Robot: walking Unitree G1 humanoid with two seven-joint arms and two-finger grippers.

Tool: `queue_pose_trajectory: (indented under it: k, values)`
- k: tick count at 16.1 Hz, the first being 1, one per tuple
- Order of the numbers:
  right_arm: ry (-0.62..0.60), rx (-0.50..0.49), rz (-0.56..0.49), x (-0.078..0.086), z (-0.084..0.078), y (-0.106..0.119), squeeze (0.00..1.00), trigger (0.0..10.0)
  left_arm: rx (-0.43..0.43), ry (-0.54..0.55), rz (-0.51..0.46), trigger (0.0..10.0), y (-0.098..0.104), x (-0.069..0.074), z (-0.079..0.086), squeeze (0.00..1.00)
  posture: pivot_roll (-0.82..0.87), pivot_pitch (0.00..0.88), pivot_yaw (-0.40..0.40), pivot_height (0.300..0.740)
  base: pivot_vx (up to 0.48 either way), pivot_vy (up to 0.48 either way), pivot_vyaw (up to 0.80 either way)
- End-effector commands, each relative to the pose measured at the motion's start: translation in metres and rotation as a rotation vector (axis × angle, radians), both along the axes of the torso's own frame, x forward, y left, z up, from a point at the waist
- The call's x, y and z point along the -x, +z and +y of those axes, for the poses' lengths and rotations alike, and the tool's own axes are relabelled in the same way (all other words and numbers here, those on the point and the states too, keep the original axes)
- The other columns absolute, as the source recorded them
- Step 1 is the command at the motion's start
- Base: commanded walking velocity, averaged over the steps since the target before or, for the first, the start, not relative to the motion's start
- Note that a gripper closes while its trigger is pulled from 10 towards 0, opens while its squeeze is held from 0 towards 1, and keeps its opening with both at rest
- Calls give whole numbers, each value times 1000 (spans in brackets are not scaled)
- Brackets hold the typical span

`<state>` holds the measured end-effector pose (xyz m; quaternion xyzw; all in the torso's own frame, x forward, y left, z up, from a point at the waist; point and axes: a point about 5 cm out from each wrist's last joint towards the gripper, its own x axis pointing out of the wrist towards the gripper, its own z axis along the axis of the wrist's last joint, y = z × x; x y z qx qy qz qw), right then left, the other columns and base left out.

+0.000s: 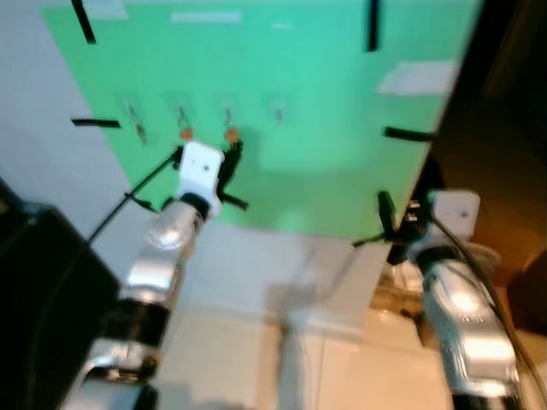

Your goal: Hang keys on a hook

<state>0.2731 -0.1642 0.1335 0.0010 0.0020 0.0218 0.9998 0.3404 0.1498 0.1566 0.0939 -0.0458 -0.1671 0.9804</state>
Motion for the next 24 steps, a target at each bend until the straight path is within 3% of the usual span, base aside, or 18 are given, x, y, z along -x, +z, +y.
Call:
queue_pose_trajectory:
  k: [1, 2, 4, 5, 7, 11, 12, 14, 15, 16, 17, 20, 24]
  values:
    - [-3, 8, -14, 0, -4, 3, 0, 10000, -11, -22, -17, 10000, 4, 0, -4, 0, -115, 0, 72, 740, 352, 0, 0]
    - [0, 2, -19, 1, -5, 4, 0, 10000, -17, -28, -25, 10000, 5, 0, -4, 0, -121, 0, 73, 740, 330, 0, 0]
    - [12, -24, -24, 4, -8, 4, 0, 10000, 48, -149, -60, 10000, 10, 8, -14, 0, -124, 0, 70, 740, 0, 0, 0]
    - [16, -25, -24, 5, -8, 4, 0, 10000, 37, -183, -58, 10000, 10, 10, -16, 0, -124, 0, 70, 740, 0, 0, 0]
    - [36, -15, -3, 6, -11, 1, 0, 10000, -5, -352, -37, 10000, 6, 22, -23, 0, -111, 0, 56, 740, 0, 0, 0]
    - [92, -45, -30, 3, -13, 8, 0, 10000, -42, -473, -21, 10000, 10, 28, -26, 0, -100, 0, 38, 740, 0, 0, 0]
    - [135, -73, -54, 4, -10, 14, 0, 10000, 5, -462, -23, 10000, 13, 24, -25, 0, -103, 0, 37, 740, 0, 0, 0]
    - [221, -110, -60, 7, -5, 19, 0, 10000, 20, -385, -24, 10000, 15, 16, -20, 0, -110, 0, 26, 740, 0, 0, 0]
    - [296, -106, -54, 10, -1, 21, 0, 10000, -22, -273, -31, 10000, 14, 7, -14, 0, -110, 0, 21, 740, 0, 0, 0]
    - [356, -87, -39, 12, 1, 22, 0, 10000, -128, -153, -61, 10000, 15, -2, -7, 0, -105, 0, 7, 740, 0, 0, 0]
    - [376, -83, -35, 13, 2, 22, 0, 10000, -177, -126, -88, 10000, 16, -5, -5, 0, -105, 0, 6, 740, 0, 0, 0]
    - [398, -104, -43, 11, 1, 26, 0, 10000, -195, -200, -187, 10000, 25, 4, -17, 0, -108, 0, 5, 740, 0, 0, 0]
    - [454, -130, -35, 20, 2, 30, 0, 10000, -311, -167, -250, 10000, 21, -4, -25, 0, -137, 0, -6, 740, 0, 0, 0]
